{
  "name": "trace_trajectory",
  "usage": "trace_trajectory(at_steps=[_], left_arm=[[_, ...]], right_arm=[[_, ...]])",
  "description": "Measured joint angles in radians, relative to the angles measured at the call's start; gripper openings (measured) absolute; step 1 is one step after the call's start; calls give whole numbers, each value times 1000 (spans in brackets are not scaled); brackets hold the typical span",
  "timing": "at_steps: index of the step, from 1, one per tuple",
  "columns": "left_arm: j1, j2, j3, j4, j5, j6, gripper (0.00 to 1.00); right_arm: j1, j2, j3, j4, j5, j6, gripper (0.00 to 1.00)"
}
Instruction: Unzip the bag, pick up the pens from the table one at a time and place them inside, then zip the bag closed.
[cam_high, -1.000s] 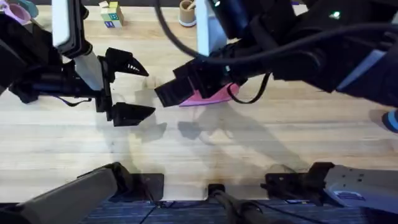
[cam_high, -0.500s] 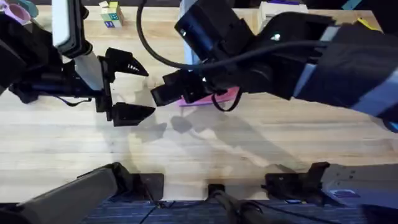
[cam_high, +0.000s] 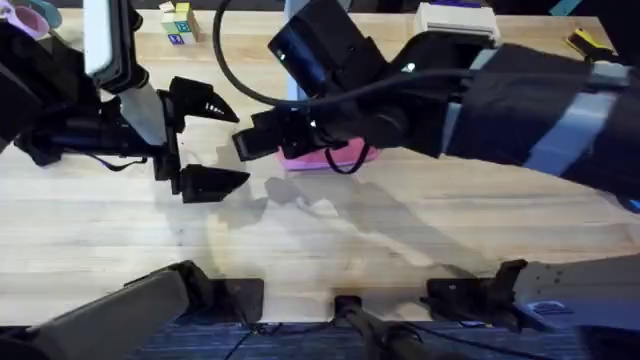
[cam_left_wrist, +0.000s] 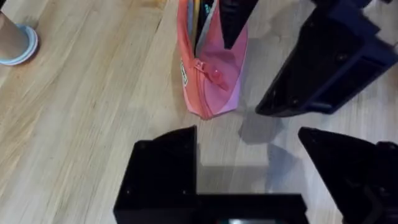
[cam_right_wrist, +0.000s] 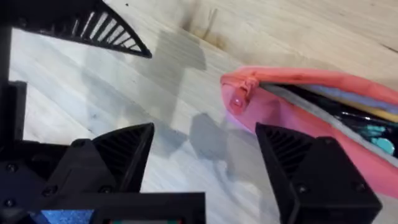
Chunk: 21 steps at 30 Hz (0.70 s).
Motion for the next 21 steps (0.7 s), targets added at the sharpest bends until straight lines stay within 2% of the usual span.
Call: trace_trajectory(at_steps=[16, 18, 21], left_arm=[[0, 0, 0, 4, 0, 0, 993], [0, 0, 0, 3, 0, 0, 993], [0, 0, 0, 3, 0, 0, 993]], right_arm=[[-7, 76, 0, 87, 24, 1, 987], [-8, 88, 0, 98, 27, 1, 944], [-9, 102, 0, 99, 39, 3, 757]])
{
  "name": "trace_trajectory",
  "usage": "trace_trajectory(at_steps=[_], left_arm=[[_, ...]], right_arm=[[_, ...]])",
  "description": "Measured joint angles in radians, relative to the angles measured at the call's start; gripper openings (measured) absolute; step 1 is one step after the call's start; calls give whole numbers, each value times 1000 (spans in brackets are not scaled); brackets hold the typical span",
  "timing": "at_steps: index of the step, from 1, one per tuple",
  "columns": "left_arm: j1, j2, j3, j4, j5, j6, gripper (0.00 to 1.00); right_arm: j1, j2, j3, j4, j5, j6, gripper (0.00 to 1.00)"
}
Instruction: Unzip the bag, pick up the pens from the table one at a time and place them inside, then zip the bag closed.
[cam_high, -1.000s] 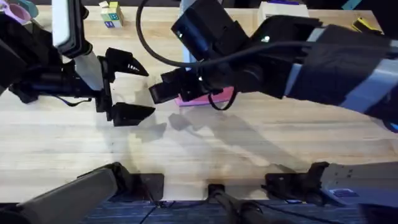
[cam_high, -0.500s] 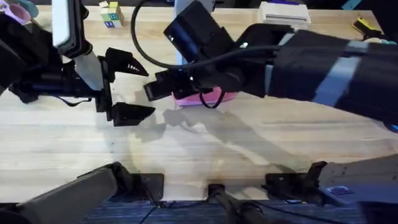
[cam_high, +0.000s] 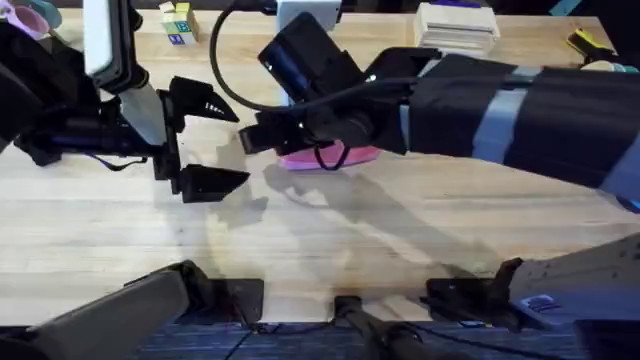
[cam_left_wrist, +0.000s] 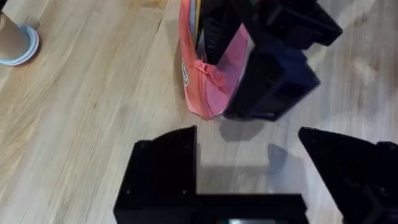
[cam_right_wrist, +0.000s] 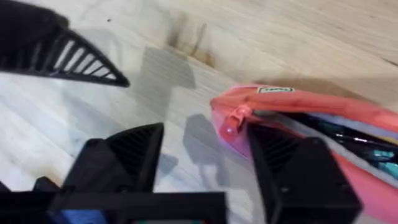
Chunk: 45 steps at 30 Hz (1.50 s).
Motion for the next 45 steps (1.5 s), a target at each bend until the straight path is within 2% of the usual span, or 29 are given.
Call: trace_trajectory(at_steps=[3, 8, 12, 18, 21, 45], left_arm=[[0, 0, 0, 1, 0, 0, 994], [0, 0, 0, 4, 0, 0, 994], [0, 0, 0, 4, 0, 0, 994], [0, 0, 0, 4, 0, 0, 993], [0, 0, 0, 4, 0, 0, 993], [0, 0, 0, 11, 0, 0, 993]], right_arm=[[-5, 4, 0, -2, 11, 0, 560], [-12, 4, 0, -7, 22, 1, 350], [-12, 4, 0, -7, 31, 1, 241], [-12, 4, 0, -12, 36, 1, 148], [-14, 4, 0, -14, 36, 1, 51], [-37, -66, 0, -16, 9, 1, 33]])
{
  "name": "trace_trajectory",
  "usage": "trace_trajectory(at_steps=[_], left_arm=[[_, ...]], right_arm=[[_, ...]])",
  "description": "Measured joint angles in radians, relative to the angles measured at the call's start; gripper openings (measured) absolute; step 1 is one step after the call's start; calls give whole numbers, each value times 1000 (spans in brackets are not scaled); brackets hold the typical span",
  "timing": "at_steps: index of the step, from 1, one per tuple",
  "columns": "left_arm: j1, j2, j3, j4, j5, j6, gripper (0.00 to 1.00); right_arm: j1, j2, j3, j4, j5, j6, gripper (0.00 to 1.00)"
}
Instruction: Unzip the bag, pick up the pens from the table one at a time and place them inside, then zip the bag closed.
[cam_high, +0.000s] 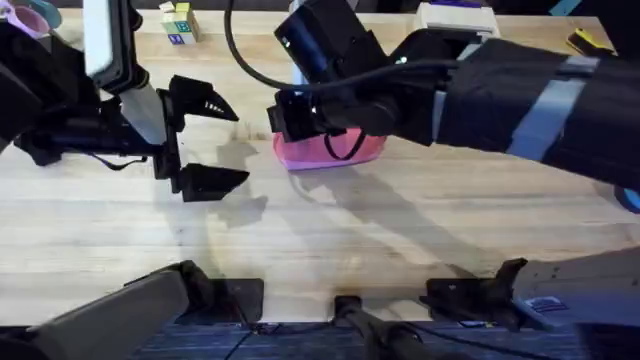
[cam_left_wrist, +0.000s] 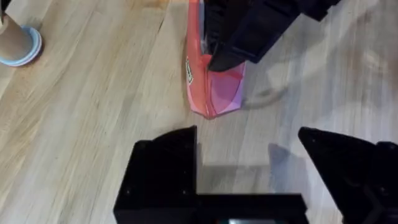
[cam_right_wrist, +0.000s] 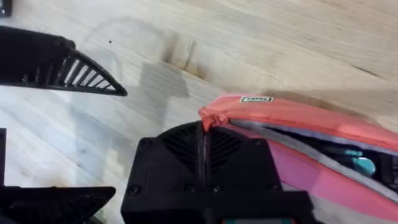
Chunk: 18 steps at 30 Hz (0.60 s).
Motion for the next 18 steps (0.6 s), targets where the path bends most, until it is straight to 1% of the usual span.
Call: trace_trajectory(at_steps=[8, 13, 18], left_arm=[[0, 12, 0, 56, 11, 0, 993], [0, 97, 0, 84, 50, -1, 993], [0, 204, 0, 138, 119, -4, 993]], right_arm=[[-6, 0, 0, 0, -1, 0, 32], [-11, 0, 0, 2, -4, 0, 32], [-12, 0, 0, 2, -4, -1, 32]])
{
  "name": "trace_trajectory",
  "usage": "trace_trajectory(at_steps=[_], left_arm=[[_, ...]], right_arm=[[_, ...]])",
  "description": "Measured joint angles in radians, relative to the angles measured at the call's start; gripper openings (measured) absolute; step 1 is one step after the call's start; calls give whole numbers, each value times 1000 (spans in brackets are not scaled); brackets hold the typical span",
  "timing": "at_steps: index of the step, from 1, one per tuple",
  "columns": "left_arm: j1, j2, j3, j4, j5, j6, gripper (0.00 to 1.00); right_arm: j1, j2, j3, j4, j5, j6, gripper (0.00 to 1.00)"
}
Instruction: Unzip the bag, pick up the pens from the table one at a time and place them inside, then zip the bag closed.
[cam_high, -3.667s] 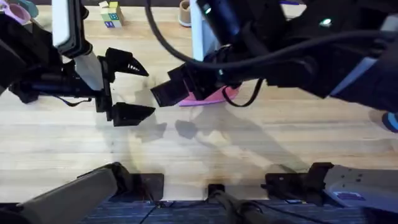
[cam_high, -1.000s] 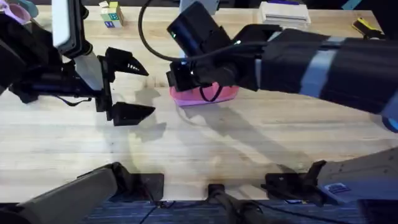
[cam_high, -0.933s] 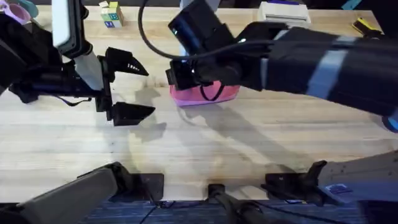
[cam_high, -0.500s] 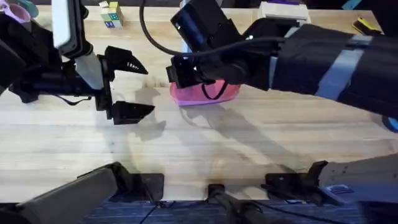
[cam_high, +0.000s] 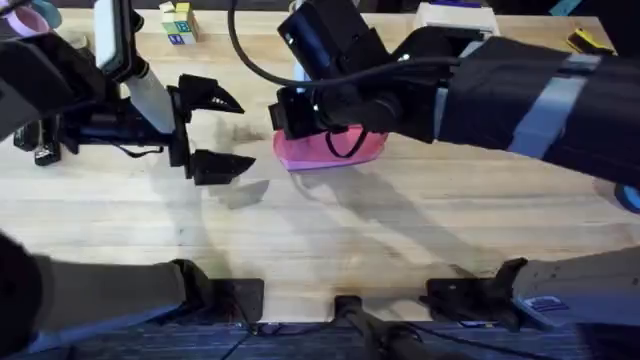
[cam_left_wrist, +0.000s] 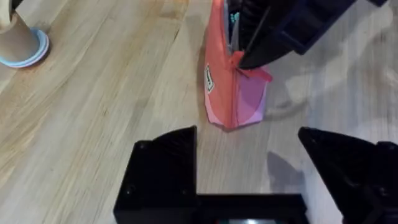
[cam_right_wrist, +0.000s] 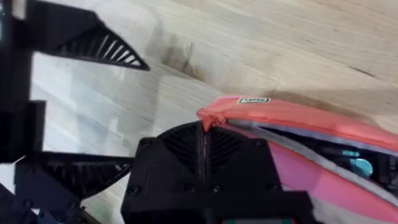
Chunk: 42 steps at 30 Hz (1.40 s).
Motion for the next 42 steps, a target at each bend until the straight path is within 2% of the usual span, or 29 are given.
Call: trace_trajectory(at_steps=[7, 16, 21, 23, 27, 28, 29, 30, 32, 33, 35, 42], left_arm=[[-25, 151, 0, 45, 95, -1, 993], [-150, 276, -1, 172, 149, -4, 994], [-192, 281, -2, 234, 170, -8, 993], [-202, 281, -2, 260, 171, -23, 993], [-222, 281, -2, 345, 176, -107, 993], [-224, 281, -2, 346, 177, -123, 760], [-224, 281, -2, 346, 178, -127, 695], [-224, 281, -3, 345, 178, -137, 406], [-227, 281, -6, 343, 176, -140, 150], [-229, 281, -7, 343, 175, -140, 79], [-230, 281, -7, 345, 173, -141, 46], [-230, 281, -7, 346, 173, -142, 44]], right_arm=[[0, 0, 0, 0, 0, 0, 32], [0, 0, 0, 3, 0, 0, 32], [0, 0, 0, 3, 0, 0, 32], [0, 0, 0, 3, 0, 0, 32], [0, 0, 0, 3, 0, 0, 32], [0, 0, 0, 3, 0, 0, 32], [0, 0, 0, 3, 0, 0, 32], [0, 0, 0, 3, 0, 0, 32], [0, 0, 0, 3, 0, 0, 32], [0, 0, 0, 2, 1, 0, 32], [-3, 0, 0, -1, 0, -1, 32], [-33, 0, 0, -31, -5, -3, 32]])
